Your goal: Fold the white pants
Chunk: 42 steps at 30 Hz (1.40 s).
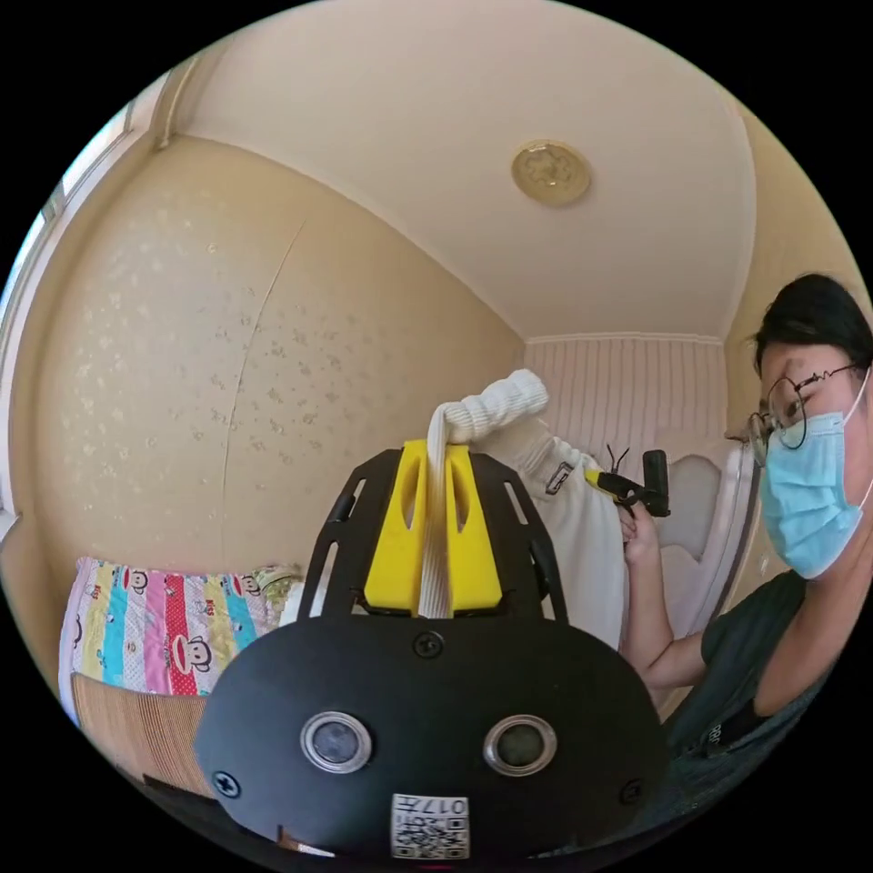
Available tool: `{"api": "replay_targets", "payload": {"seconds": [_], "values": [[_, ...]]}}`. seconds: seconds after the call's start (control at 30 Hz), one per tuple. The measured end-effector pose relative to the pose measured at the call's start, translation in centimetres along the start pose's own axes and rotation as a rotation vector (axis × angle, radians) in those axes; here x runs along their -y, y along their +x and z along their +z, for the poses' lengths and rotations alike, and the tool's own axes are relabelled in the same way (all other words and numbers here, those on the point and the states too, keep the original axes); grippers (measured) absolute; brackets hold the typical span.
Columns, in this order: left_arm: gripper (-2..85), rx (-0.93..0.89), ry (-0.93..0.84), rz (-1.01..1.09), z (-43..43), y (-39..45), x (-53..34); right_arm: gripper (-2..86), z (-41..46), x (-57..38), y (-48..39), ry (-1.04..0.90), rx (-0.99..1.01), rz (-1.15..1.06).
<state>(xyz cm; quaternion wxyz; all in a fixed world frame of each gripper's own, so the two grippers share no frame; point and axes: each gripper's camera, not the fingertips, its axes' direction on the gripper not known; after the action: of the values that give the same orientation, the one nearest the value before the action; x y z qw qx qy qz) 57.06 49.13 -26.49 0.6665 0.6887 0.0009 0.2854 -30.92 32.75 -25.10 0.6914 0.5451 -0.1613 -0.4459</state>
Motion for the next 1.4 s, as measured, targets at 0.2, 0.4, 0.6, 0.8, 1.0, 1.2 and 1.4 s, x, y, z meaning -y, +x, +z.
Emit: {"api": "replay_targets", "payload": {"seconds": [0.2, 0.4, 0.6, 0.8, 1.0, 1.2, 1.4], "values": [[4.6, 0.168, -0.275, -0.241, 24.1, -25.9, 6.5, 6.4, 20.7, 9.8, 23.9, -0.218, -0.096, 0.378], [6.4, 0.389, -0.503, -0.430, 24.9, -44.0, -4.7, 7.8, 30.8, -3.4, 30.7, -0.425, -0.126, 0.461], [6.5, 0.510, -1.032, -0.595, 17.1, -53.7, -30.4, 7.6, 39.9, -25.9, 30.9, -0.880, 0.081, 0.713], [8.3, 0.408, -1.266, -0.747, 8.9, -57.9, -43.6, 9.6, 47.3, -35.3, 23.6, -1.077, 0.303, 0.850], [9.9, 0.361, -1.529, -0.658, 8.5, -62.0, -47.3, 11.0, 52.5, -38.2, 20.5, -1.252, 0.369, 0.885], [7.0, 0.350, -1.576, -0.629, 8.4, -66.1, -45.9, 5.1, 53.6, -35.3, 19.2, -1.284, 0.326, 0.858], [1.0, 0.078, -1.316, -0.808, 3.0, -69.4, -41.5, 3.7, 49.6, -33.0, 19.3, -1.216, 0.431, 0.931]]}}
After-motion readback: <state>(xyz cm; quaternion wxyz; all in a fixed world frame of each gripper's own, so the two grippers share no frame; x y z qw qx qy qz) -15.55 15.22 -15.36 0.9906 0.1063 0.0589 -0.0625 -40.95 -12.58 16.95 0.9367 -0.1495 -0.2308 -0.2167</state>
